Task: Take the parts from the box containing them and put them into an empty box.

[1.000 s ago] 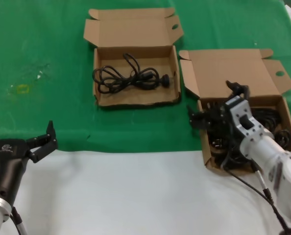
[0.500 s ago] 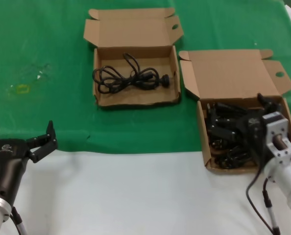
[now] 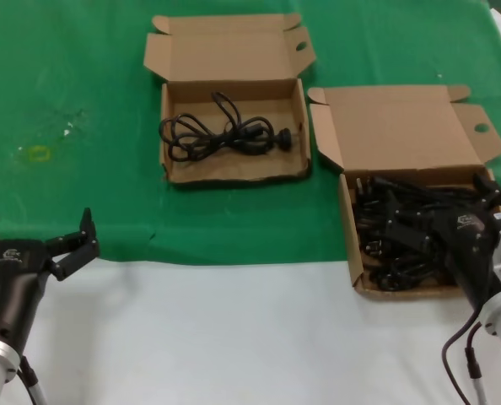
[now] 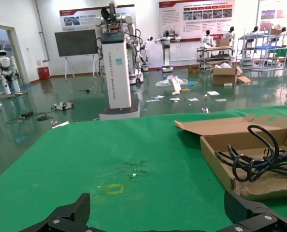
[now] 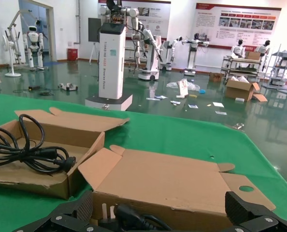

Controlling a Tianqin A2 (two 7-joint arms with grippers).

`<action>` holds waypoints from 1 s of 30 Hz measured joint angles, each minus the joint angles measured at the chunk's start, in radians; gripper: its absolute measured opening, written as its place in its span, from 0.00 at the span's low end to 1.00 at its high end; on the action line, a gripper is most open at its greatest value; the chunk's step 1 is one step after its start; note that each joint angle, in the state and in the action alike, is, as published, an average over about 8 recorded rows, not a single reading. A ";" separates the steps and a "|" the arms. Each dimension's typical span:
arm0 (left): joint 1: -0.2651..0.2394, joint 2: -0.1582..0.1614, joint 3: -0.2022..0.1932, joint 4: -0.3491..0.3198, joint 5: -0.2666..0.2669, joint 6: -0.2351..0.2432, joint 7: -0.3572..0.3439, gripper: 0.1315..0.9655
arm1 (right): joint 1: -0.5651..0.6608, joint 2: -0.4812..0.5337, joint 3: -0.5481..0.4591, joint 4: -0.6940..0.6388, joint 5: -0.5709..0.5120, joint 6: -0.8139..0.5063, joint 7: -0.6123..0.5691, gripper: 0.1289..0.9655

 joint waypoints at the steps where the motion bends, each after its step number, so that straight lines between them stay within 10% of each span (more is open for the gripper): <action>1: 0.000 0.000 0.000 0.000 0.000 0.000 0.000 1.00 | 0.000 0.000 0.000 0.000 0.000 0.000 0.000 1.00; 30: 0.000 0.000 0.000 0.000 0.000 0.000 0.000 1.00 | -0.001 0.000 0.000 0.001 0.000 0.000 0.000 1.00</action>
